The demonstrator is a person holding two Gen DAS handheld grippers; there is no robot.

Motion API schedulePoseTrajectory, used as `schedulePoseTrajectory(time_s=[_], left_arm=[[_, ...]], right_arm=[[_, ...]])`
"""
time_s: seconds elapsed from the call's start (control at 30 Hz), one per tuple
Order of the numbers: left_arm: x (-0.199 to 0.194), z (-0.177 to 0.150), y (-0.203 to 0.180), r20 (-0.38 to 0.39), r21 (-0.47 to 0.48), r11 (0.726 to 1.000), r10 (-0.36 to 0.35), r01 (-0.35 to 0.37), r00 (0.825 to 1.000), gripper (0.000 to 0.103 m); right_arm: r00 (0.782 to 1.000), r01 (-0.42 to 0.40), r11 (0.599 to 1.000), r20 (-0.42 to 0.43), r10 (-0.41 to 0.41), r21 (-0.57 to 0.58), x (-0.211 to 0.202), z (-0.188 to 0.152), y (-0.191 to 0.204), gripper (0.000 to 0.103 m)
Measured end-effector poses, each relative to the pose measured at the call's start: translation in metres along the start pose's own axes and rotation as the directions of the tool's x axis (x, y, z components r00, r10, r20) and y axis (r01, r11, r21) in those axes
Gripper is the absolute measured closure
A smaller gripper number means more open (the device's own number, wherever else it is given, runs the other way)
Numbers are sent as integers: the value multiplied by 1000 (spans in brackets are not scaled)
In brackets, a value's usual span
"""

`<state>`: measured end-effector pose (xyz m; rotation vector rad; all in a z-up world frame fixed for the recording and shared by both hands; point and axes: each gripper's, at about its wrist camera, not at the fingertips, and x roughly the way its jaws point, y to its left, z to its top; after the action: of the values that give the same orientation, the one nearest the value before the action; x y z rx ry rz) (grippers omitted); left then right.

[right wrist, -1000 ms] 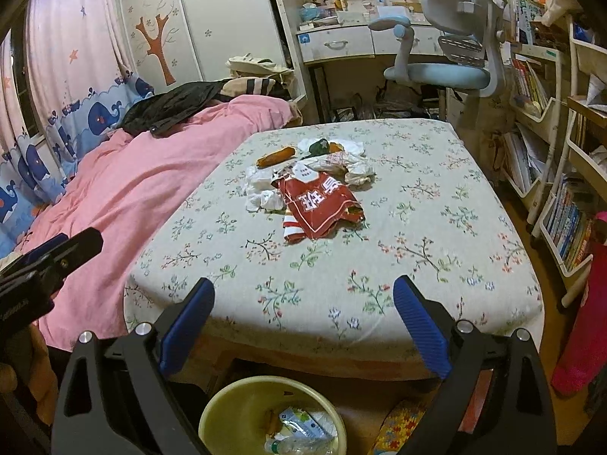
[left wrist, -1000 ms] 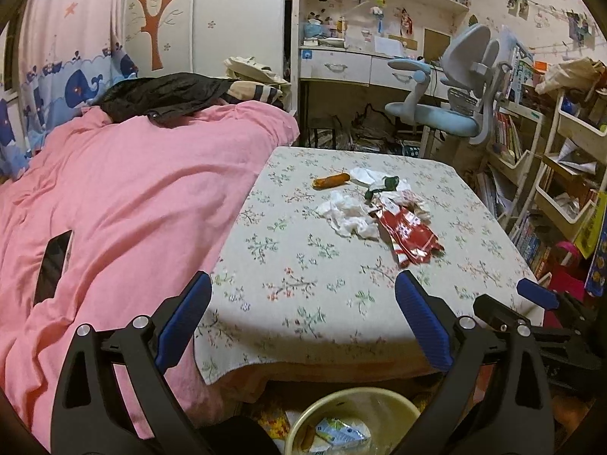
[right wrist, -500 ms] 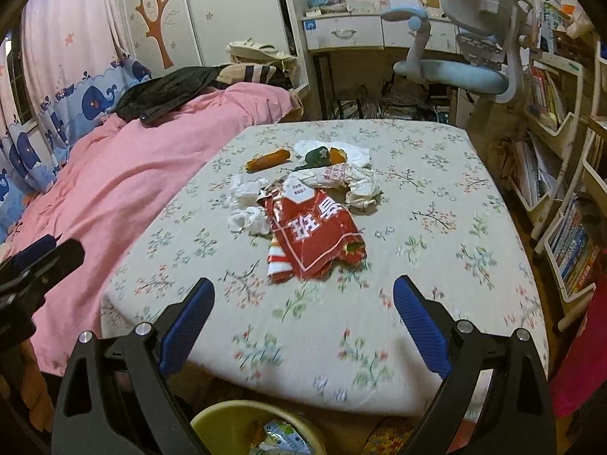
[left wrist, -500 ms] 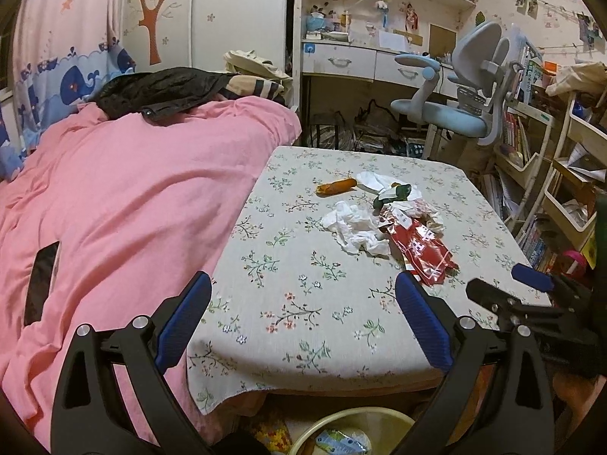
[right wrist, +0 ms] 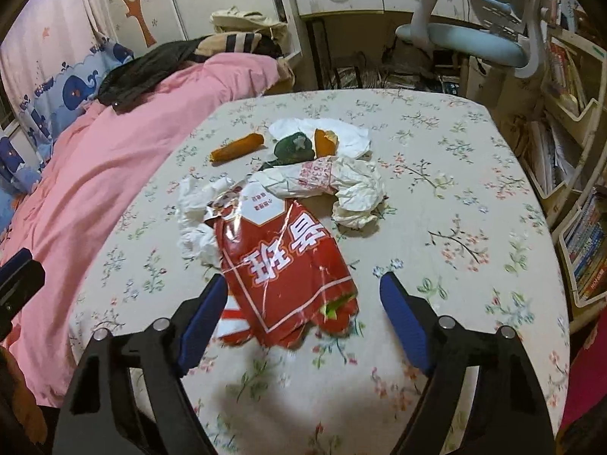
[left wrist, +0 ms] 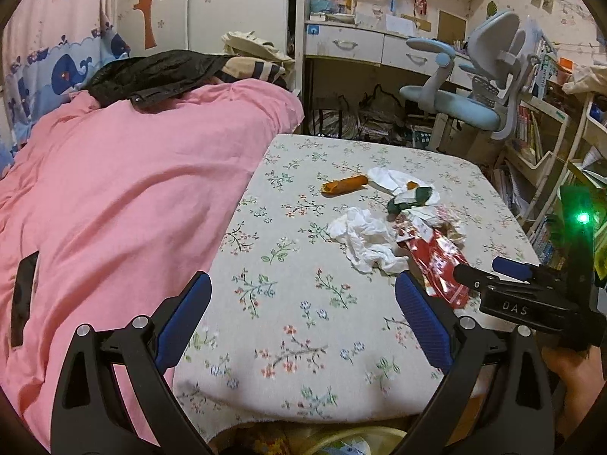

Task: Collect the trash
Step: 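Grasp the red printed snack wrapper with the right tool, then grasp the crumpled white tissue with the left tool while the right tool lifts the wrapper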

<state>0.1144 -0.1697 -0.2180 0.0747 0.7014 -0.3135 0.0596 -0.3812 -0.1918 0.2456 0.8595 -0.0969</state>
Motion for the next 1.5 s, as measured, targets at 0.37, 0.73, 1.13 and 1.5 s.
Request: schedulePoseTrajectory(time_s=[0.37,0.73,1.13,1.5], left_arm=[[48,22,-5,-49,-4,1000,4,-5,999,9],[100,38,-26,-101,38,998,-44,48,994,9],[148,40,-56,-157,115,988,-82,101,984,9],[168,39,-60,-230,116,969,-186,216,955,49]], right_arm=[[997,-9,999,-74,6,-40,29,6,2,74],[985,-27,999,-168,20,-37,-17,-15,-31,85],[985,-58,998,-159,63,34,-13,-16,-38,36],[988,-33,994,-151,18,-100,4,-18,-8,55]])
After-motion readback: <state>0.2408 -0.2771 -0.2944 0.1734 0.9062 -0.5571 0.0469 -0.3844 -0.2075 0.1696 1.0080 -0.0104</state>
